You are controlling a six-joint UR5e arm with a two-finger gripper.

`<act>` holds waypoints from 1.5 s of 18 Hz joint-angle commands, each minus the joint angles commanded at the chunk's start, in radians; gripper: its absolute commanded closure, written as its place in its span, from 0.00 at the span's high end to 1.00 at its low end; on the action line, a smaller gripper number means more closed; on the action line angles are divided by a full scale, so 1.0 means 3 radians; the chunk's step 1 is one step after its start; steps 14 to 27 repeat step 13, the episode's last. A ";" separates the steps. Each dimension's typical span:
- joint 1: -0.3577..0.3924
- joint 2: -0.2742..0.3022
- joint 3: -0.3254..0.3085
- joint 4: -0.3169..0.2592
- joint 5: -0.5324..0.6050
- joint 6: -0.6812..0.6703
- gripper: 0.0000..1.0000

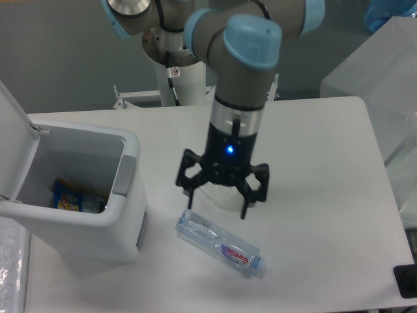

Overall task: Open the trash can
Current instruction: 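Withdraw the gripper from the opened lid back over the bottle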

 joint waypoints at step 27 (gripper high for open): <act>0.0057 -0.0083 -0.0286 0.0015 0.0583 0.1249 1.00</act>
